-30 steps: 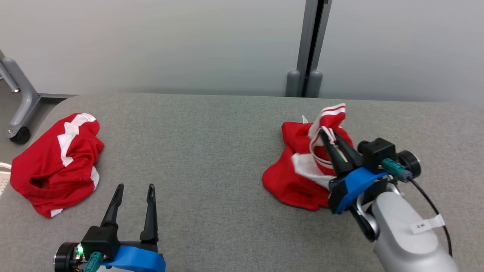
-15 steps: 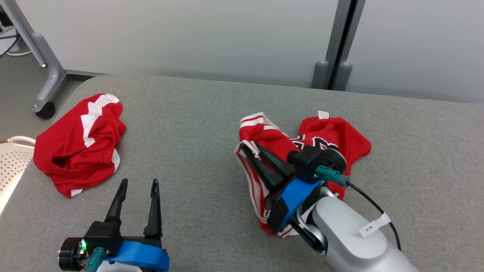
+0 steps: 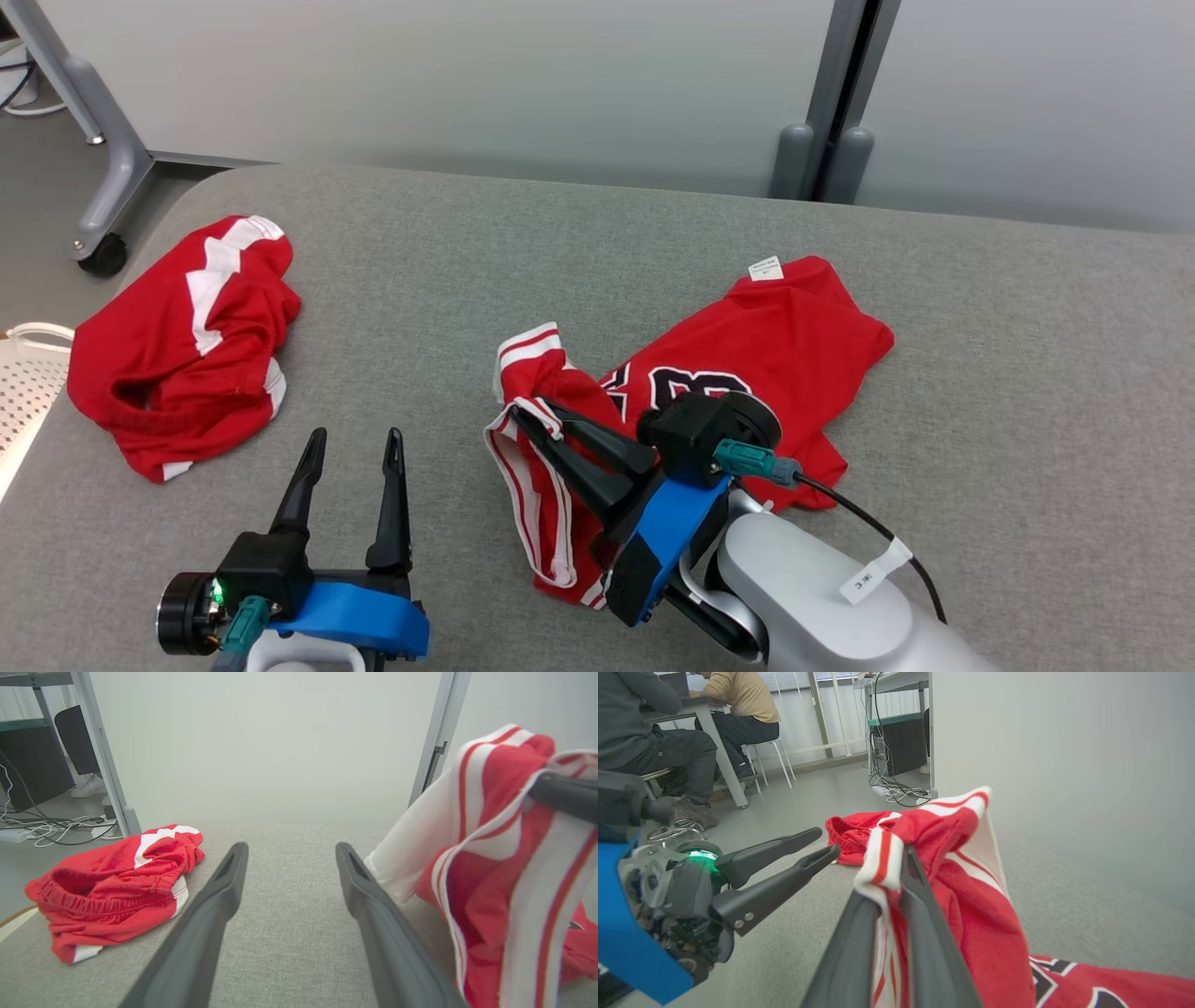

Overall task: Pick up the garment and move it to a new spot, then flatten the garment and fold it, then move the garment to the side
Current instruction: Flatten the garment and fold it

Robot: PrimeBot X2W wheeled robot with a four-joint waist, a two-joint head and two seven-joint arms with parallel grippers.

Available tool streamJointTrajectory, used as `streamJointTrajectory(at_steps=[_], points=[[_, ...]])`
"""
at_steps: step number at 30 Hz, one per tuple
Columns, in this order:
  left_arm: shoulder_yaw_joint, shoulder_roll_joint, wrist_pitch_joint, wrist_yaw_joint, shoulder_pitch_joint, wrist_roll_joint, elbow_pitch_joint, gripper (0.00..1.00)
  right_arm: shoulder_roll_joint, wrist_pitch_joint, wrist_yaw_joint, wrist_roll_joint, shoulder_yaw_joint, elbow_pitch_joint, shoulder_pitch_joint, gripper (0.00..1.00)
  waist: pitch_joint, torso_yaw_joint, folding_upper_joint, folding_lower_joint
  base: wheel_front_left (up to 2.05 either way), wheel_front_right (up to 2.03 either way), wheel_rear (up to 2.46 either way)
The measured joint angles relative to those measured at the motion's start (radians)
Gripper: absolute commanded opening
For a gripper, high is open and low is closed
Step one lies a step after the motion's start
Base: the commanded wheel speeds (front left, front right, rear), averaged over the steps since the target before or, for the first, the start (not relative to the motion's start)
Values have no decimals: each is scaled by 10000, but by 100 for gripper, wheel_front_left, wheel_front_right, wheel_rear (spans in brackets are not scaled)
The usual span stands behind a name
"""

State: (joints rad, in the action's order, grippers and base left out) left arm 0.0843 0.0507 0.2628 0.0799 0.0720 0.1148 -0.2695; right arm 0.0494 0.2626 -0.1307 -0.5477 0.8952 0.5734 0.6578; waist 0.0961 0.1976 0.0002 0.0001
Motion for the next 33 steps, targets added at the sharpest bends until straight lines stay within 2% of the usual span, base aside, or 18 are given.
streamJointTrajectory(at_steps=[1, 2, 6, 11, 17, 24, 33], points=[[-10, 2, 2, -2, 4, 8, 0, 100, 0, 0, 0, -4, 29, 67, -2, 44, 9, -54, 0, 0, 0, 0, 0], [-19, 0, 2, -6, 5, 13, -4, 100, 2, 0, 0, -13, 40, 117, -9, 100, 13, -111, 0, 0, 0, 0, 0], [-58, 0, 2, -15, -6, 54, -59, 100, 2, 2, 0, 364, -38, 186, -70, 100, -57, -356, 0, 0, 0, 0, 0], [-88, -2, 2, -86, -156, 67, -38, 100, -4, 2, 0, 901, -911, 228, -676, 100, -262, -667, 0, -1, 0, 0, 0], [-339, 0, 0, -27, -370, -21, 42, 100, 153, 2, 0, 2021, -2629, 44, -1492, 100, -440, -1041, 0, -1, 0, 0, 0], [-581, -2, 2, -2, -666, -165, 127, 100, 679, 4, 0, 2771, -4888, -959, -3010, 100, -636, -1328, -1, -2, 0, 0, 0], [-663, -2, 2, 2, -925, -288, 207, 100, 644, 4, 0, 3394, -7432, -2008, -5274, 100, -763, -1432, -2, -1, 0, 0, 0]])
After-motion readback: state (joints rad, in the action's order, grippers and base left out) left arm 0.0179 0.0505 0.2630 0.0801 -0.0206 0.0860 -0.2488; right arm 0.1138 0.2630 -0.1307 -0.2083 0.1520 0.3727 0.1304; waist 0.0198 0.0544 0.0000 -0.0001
